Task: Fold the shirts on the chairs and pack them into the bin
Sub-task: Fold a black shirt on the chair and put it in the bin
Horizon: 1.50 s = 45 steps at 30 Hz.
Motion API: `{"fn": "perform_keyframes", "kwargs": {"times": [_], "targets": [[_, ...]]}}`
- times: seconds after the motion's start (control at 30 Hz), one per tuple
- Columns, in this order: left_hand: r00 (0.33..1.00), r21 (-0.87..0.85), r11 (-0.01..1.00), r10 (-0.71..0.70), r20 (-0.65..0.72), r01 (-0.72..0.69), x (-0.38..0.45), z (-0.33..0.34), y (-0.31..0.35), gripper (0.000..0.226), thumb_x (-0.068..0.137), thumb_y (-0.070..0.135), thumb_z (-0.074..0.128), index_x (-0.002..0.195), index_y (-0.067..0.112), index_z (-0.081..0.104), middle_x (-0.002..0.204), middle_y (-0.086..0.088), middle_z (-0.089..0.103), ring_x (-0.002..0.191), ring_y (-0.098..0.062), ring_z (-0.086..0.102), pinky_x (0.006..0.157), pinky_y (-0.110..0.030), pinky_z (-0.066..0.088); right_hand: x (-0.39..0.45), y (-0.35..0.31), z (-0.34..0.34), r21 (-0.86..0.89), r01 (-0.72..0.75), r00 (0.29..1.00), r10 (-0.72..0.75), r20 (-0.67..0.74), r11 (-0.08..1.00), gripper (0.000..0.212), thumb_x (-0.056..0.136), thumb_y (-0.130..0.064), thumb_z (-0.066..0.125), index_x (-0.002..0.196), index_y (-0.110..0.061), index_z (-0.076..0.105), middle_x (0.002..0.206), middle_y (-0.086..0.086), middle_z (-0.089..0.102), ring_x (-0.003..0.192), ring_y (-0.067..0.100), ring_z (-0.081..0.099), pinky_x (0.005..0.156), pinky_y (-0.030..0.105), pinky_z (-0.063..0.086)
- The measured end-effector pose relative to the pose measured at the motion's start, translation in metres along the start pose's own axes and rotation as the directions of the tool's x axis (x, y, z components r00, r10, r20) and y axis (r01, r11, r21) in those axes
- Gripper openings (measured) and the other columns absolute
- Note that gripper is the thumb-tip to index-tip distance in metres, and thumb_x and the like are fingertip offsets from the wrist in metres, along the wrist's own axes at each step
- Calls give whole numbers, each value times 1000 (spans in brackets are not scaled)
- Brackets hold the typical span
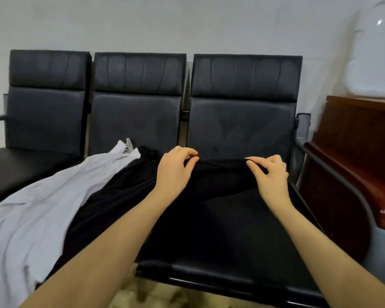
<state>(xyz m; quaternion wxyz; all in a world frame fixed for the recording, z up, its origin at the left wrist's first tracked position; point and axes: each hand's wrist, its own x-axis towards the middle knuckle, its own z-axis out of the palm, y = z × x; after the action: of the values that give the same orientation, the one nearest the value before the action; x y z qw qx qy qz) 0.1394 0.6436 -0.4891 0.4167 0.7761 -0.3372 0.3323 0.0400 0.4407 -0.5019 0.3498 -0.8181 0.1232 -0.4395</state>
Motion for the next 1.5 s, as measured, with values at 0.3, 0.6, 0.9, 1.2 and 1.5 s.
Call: {"fn": "perform_keyframes", "kwargs": {"times": [0.3, 0.6, 0.9, 1.2, 1.5], "targets": [[955, 82, 992, -116, 274, 97, -77, 44, -32, 13, 87, 17, 66, 99, 13, 70, 72, 15, 45, 68, -5, 48, 85, -34, 46, -59, 63, 14, -213, -133, 927, 198, 319, 968, 15, 94, -37, 56, 99, -33, 69, 95, -10, 44, 100, 12, 37, 88, 27, 15], [930, 348, 928, -241, 279, 137, -103, -11, -100, 19, 93, 25, 57, 106, 16, 68, 106, 1, 61, 101, -21, 54, 85, -31, 28, -79, 17, 98, -145, 49, 816, 44, 577, 988, 19, 92, -42, 56, 106, -34, 67, 110, -15, 51, 108, 6, 39, 93, 27, 17], [863, 577, 808, -370, 344, 116, -123, -100, -178, 37, 94, 39, 53, 125, 21, 60, 138, 5, 49, 130, -15, 41, 104, -34, 23, -113, -32, 192, -131, 167, 659, -11, 752, 977, 51, 88, -51, 59, 133, -29, 48, 127, -12, 54, 124, 8, 41, 99, 28, 12], [931, 315, 913, -324, 169, 261, -127, -107, -176, 16, 92, 24, 59, 101, 17, 71, 99, 4, 69, 96, -17, 63, 90, -22, 36, -121, -25, 201, -7, 101, 760, -73, 646, 995, 8, 88, -32, 65, 95, -31, 69, 97, -13, 63, 102, 7, 53, 89, 15, 15], [984, 87, 980, -180, 10, 178, -70, -105, -135, 16, 92, 18, 60, 103, 14, 71, 87, 5, 59, 84, -11, 58, 80, -22, 45, -87, -58, 165, 405, -139, 931, -20, 365, 904, 18, 93, -14, 59, 95, -29, 69, 96, -14, 70, 95, -2, 63, 88, 20, 48]]}}
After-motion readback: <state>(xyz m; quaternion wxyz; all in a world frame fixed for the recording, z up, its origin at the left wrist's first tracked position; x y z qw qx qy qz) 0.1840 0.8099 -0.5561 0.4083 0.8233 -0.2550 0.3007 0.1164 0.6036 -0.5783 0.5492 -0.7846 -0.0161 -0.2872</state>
